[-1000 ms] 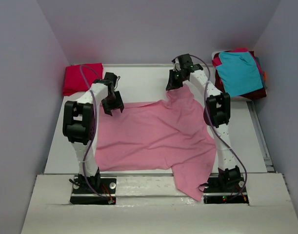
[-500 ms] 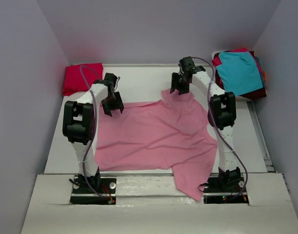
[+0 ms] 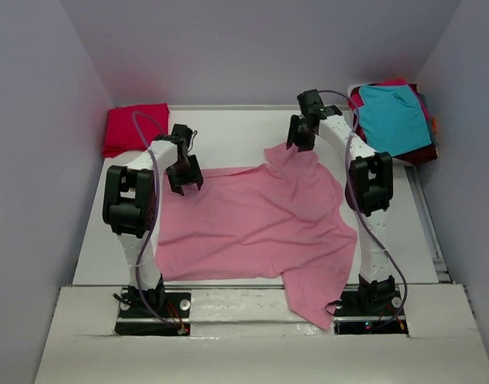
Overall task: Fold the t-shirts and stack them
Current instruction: Flatten the tshirt out
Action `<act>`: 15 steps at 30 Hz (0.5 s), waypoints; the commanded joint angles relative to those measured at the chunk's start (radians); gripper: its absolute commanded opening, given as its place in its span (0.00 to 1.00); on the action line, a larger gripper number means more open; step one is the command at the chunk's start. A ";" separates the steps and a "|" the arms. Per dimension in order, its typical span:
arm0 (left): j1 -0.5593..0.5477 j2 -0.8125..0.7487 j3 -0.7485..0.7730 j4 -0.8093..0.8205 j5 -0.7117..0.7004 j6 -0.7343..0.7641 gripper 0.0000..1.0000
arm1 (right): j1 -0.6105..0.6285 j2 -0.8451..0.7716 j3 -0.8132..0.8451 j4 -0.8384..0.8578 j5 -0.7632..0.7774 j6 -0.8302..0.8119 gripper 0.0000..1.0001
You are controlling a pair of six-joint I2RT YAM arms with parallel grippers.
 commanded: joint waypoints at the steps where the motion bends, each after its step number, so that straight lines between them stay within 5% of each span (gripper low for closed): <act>1: -0.002 -0.068 0.020 -0.030 -0.008 0.016 0.65 | 0.004 0.049 0.064 -0.067 0.024 0.042 0.49; 6: -0.002 -0.066 0.029 -0.039 -0.013 0.021 0.65 | 0.004 0.062 0.050 -0.071 0.029 0.052 0.38; 15: -0.002 -0.026 0.072 -0.055 -0.013 0.027 0.65 | 0.004 0.157 0.146 -0.119 0.038 0.051 0.37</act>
